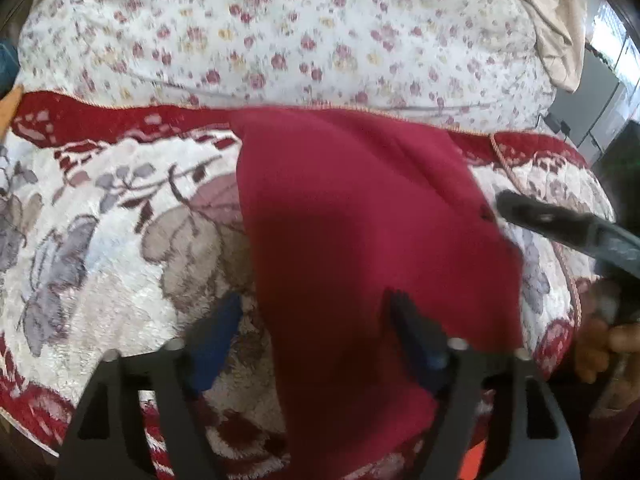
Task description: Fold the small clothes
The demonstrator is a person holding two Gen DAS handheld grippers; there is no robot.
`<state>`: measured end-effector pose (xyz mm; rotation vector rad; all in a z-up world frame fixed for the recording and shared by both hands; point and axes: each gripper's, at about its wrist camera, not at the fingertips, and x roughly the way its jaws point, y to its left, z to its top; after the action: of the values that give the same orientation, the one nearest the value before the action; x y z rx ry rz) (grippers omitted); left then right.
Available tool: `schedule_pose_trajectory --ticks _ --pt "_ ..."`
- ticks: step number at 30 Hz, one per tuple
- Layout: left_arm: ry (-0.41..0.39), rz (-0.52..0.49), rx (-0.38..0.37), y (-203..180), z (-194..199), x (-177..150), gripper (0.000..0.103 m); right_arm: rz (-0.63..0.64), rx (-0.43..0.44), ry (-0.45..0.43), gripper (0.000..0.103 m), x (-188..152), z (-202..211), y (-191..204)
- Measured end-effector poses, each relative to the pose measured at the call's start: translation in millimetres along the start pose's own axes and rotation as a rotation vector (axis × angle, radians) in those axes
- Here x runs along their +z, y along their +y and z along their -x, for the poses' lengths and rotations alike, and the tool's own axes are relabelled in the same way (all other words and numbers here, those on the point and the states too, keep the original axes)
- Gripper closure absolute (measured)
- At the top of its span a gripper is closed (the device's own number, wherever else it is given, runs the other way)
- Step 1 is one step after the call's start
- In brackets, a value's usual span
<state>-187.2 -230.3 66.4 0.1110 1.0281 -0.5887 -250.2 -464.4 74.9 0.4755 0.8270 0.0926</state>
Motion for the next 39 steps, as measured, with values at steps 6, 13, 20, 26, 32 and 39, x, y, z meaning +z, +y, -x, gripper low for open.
schedule_pose_trajectory --ticks 6,13,20,26,32,39 --pt "-0.107 0.016 0.109 2 9 -4 0.016 0.176 0.056 0.0 0.051 -9 10 50" --pt "-0.137 0.001 0.115 10 6 -2 0.012 0.249 -0.167 0.074 0.068 -42 -31 44" --pt "-0.19 -0.043 0.168 1 15 1 0.012 0.21 -0.126 0.034 0.044 -38 -8 50" --pt "-0.208 -0.029 0.224 4 23 5 0.012 0.157 -0.172 -0.025 0.025 -35 9 58" --pt "-0.232 -0.033 0.259 7 30 5 0.012 0.137 -0.217 -0.023 0.019 -32 10 59" --pt "-0.235 -0.024 0.265 9 29 6 0.012 0.149 -0.225 -0.026 0.015 -30 7 63"
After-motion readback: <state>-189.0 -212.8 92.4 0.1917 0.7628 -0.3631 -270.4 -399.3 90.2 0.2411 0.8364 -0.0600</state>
